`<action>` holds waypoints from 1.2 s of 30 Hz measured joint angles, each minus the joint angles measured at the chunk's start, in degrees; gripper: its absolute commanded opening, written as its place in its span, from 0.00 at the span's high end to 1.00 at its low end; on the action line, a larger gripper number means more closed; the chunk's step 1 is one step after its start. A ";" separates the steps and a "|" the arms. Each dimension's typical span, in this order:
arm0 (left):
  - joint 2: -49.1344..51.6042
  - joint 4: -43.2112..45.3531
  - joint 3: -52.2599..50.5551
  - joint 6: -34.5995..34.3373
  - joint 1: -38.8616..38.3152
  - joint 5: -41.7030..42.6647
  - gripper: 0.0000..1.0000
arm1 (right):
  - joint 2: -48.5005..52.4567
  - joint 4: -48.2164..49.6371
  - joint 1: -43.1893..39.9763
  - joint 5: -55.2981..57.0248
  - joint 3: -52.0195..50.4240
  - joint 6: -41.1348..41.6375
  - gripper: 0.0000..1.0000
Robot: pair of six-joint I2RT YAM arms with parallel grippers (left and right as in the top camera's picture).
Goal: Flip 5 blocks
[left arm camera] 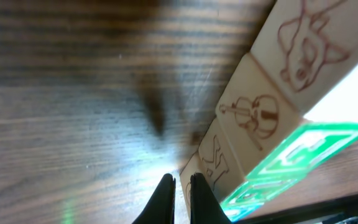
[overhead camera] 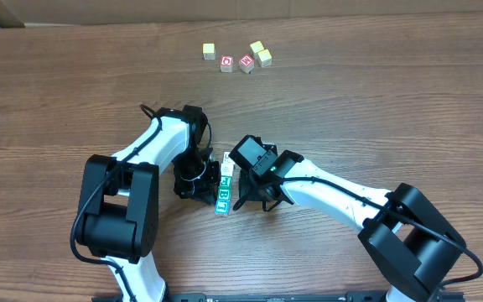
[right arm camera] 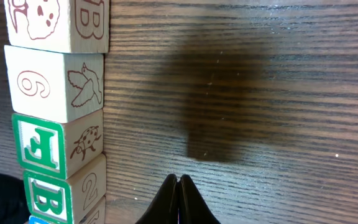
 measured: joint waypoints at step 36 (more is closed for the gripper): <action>0.00 -2.21 -0.31 -3.89 -3.34 -5.53 0.96 | 0.00 0.83 0.00 2.58 -0.02 0.02 0.95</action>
